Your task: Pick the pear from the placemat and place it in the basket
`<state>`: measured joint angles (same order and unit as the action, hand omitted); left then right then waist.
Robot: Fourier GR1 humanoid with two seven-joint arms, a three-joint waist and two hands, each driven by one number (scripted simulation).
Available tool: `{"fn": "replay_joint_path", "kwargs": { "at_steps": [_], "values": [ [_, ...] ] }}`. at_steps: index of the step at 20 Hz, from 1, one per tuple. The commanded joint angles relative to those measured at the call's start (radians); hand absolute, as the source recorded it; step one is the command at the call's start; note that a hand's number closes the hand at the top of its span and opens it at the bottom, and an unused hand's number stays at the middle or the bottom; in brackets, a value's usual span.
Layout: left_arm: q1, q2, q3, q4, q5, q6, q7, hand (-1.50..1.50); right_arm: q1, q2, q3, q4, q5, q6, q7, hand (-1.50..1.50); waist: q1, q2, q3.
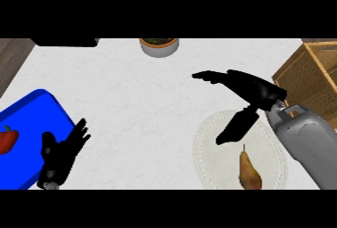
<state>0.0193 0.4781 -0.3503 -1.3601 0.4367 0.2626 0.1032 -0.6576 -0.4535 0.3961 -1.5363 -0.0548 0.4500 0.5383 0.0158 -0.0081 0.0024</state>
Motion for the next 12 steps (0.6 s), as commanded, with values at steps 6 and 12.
{"fn": "replay_joint_path", "kwargs": {
  "at_steps": [6,12],
  "values": [
    [0.019,-0.018,-0.022,0.031,-0.021,0.017,0.061,0.0,-0.292,-0.228,-0.068,0.214,-0.17,0.496,0.071,-1.5,0.006,0.014,-0.004],
    [0.011,-0.022,-0.009,0.042,-0.025,0.004,0.05,0.0,-0.431,-0.273,-0.019,0.378,-0.292,0.747,0.131,-1.5,0.008,0.013,-0.005]
  ]
}}
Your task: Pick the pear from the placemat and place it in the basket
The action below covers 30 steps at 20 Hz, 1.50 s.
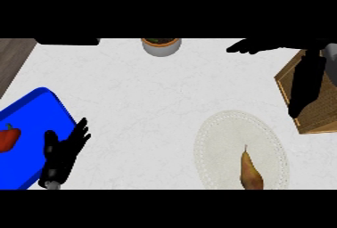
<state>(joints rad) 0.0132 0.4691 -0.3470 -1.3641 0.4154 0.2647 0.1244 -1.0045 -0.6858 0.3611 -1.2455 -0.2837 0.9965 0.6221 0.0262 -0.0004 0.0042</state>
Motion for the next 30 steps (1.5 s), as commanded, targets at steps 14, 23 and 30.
{"fn": "replay_joint_path", "kwargs": {
  "at_steps": [14,23,30],
  "values": [
    [0.103,0.008,0.054,-0.023,-0.009,-0.039,0.032,0.0,0.038,0.016,0.012,0.081,0.059,0.194,-0.058,-1.5,-0.017,0.0,-0.004],
    [0.132,-0.055,0.016,-0.086,-0.084,0.017,0.069,0.0,0.238,0.109,0.005,-0.083,0.163,0.092,-0.052,-1.5,-0.022,-0.002,-0.004],
    [0.086,-0.063,0.075,0.049,-0.078,-0.068,0.005,0.0,0.421,0.12,0.054,-0.194,0.376,0.045,-0.167,-1.5,-0.027,0.002,-0.004]
  ]
}}
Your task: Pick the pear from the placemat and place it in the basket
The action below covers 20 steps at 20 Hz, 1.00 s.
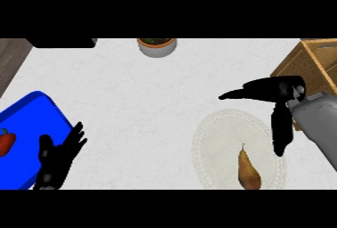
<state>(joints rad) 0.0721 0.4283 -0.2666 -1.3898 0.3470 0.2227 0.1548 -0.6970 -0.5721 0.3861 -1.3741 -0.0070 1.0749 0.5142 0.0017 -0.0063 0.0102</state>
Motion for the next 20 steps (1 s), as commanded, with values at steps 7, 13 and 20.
{"fn": "replay_joint_path", "kwargs": {
  "at_steps": [7,13,20],
  "values": [
    [0.015,-0.04,0.014,0.031,-0.042,-0.026,0.033,0.0,0.155,0.05,0.008,-0.055,0.195,-0.024,-0.112,-1.5,0.001,0.006,-0.01],
    [0.064,-0.039,0.015,-0.028,-0.063,-0.025,0.06,0.0,0.224,0.03,0.046,-0.016,0.37,-0.118,-0.308,-1.5,0.008,0.008,-0.009],
    [0.009,-0.031,0.084,-0.018,-0.048,-0.065,0.121,0.0,0.22,0.067,0.034,0.012,0.446,-0.113,-0.344,-1.5,0.005,0.007,-0.01]
  ]
}}
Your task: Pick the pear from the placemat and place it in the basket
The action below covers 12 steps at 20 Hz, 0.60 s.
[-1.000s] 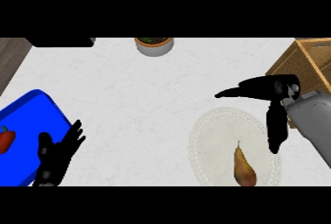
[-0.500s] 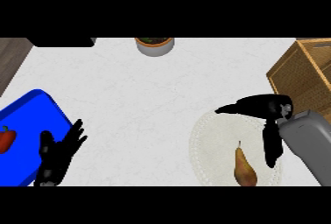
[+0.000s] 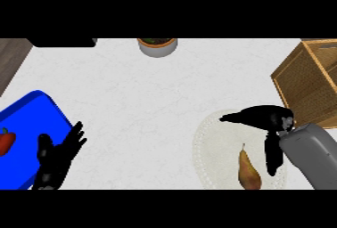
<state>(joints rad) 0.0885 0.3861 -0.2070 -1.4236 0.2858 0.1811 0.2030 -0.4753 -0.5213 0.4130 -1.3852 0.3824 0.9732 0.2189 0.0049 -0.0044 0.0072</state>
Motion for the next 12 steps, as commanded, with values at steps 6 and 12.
{"fn": "replay_joint_path", "kwargs": {
  "at_steps": [6,12],
  "values": [
    [0.016,-0.063,-0.01,0.039,-0.064,0.009,0.035,0.0,0.07,0.06,0.008,0.018,0.122,-0.059,-0.079,-1.5,-0.003,0.004,-0.007],
    [0.018,-0.027,0.035,-0.008,-0.046,-0.026,0.075,0.0,0.098,0.058,0.097,0.055,0.232,-0.075,-0.116,-1.5,0.001,0.005,-0.007]
  ]
}}
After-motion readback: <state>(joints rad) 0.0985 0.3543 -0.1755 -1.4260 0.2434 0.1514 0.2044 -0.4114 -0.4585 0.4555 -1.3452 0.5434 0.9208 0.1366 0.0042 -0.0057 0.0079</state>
